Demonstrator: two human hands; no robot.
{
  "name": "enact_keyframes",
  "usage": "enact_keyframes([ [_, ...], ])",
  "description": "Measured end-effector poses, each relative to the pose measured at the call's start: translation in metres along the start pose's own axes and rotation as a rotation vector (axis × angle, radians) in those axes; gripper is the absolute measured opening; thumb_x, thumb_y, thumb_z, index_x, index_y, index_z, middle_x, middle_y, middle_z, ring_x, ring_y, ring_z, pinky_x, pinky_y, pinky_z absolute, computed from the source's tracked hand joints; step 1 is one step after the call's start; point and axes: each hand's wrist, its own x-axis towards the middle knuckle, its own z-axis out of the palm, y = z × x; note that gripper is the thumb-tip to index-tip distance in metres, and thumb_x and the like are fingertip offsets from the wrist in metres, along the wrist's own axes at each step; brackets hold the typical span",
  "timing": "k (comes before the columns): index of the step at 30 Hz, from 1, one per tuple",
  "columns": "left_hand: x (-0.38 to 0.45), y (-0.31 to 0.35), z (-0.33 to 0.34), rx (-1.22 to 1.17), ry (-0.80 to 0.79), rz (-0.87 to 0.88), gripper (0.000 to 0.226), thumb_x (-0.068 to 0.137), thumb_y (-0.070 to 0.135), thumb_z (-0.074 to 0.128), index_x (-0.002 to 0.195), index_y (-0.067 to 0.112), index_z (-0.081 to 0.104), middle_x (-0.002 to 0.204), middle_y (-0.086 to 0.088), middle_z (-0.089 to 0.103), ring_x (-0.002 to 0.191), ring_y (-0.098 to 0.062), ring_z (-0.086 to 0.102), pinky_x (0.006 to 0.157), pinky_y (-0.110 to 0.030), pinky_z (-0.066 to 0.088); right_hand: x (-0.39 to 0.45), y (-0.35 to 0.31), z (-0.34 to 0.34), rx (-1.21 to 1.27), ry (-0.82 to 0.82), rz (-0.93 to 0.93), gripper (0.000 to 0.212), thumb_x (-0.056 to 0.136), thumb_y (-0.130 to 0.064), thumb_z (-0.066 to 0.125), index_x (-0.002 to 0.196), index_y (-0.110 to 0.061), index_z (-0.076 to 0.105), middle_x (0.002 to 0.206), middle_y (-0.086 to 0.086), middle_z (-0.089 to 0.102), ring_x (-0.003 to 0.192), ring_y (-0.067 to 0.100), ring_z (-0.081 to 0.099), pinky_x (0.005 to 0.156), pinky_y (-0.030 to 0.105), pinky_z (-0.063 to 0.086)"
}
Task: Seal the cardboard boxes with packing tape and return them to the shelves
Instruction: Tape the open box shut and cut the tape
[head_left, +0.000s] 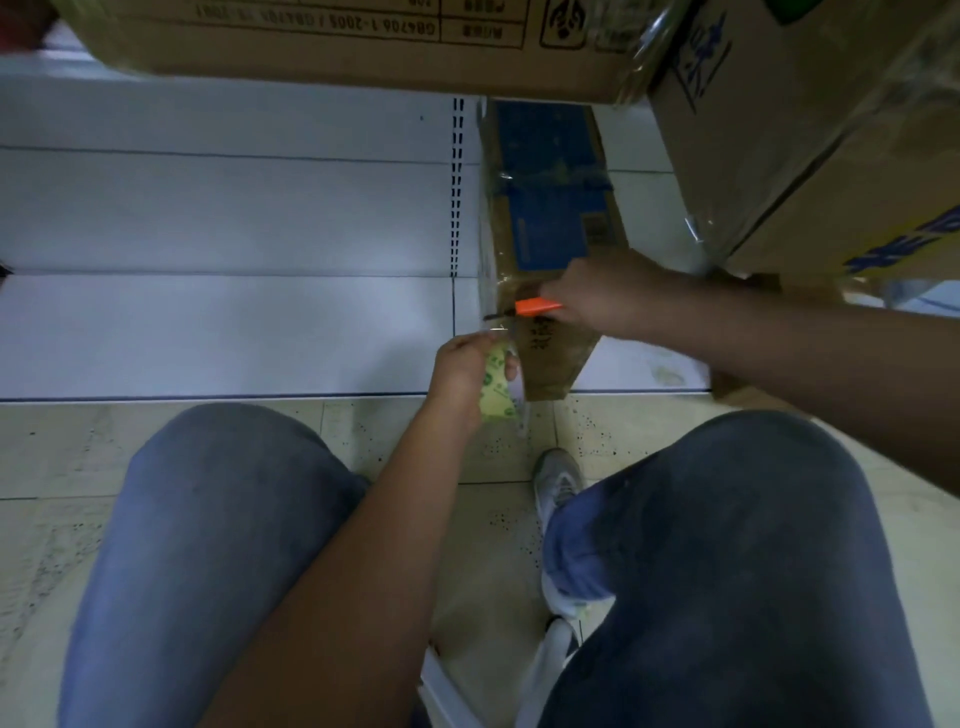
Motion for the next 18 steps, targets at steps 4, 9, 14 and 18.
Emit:
enact_keyframes([
  [4, 0.005, -0.008, -0.017, 0.02, 0.052, -0.036, 0.023, 0.101, 0.012, 0.05, 0.083, 0.004, 0.061, 0.049, -0.007, 0.059, 0.039, -0.016, 0.055, 0.059, -0.024, 0.048, -0.03, 0.02, 0.01, -0.017, -0.122, -0.012, 0.033, 0.109, -0.024, 0.036, 0.134, -0.008, 0.051, 0.109, 0.012, 0.059, 0.066, 0.013, 0.044, 0.048, 0.023, 0.024],
  [9, -0.017, -0.009, -0.009, 0.101, -0.053, 0.083, 0.009, 0.101, 0.009, 0.053, 0.107, 0.002, 0.056, 0.064, -0.015, 0.062, 0.04, -0.018, 0.057, 0.042, -0.021, 0.048, -0.042, 0.03, 0.042, 0.218, 0.049, 0.018, 0.036, 0.103, -0.045, 0.039, 0.121, -0.017, 0.056, 0.088, 0.004, 0.058, 0.066, 0.015, 0.048, 0.057, 0.029, 0.039],
  [14, -0.051, 0.015, -0.02, 0.145, -0.03, 0.27, 0.012, 0.103, 0.012, 0.049, 0.111, 0.004, 0.052, 0.064, -0.014, 0.066, 0.04, -0.017, 0.058, 0.041, -0.022, 0.049, -0.055, -0.015, 0.031, 0.619, 0.175, 0.142, 0.031, 0.1, -0.048, 0.047, 0.095, -0.02, 0.058, 0.07, -0.007, 0.052, 0.065, 0.018, 0.053, 0.059, 0.032, 0.038],
  [18, -0.1, 0.025, -0.035, 0.221, -0.069, 0.449, 0.009, 0.105, 0.018, 0.048, 0.104, 0.01, 0.051, 0.062, -0.009, 0.067, 0.045, -0.019, 0.059, 0.045, -0.025, 0.048, -0.069, -0.07, -0.009, 1.062, 0.381, 0.223, 0.033, 0.094, -0.05, 0.06, 0.08, -0.021, 0.054, 0.065, -0.007, 0.051, 0.056, 0.007, 0.048, 0.053, 0.021, 0.035],
])
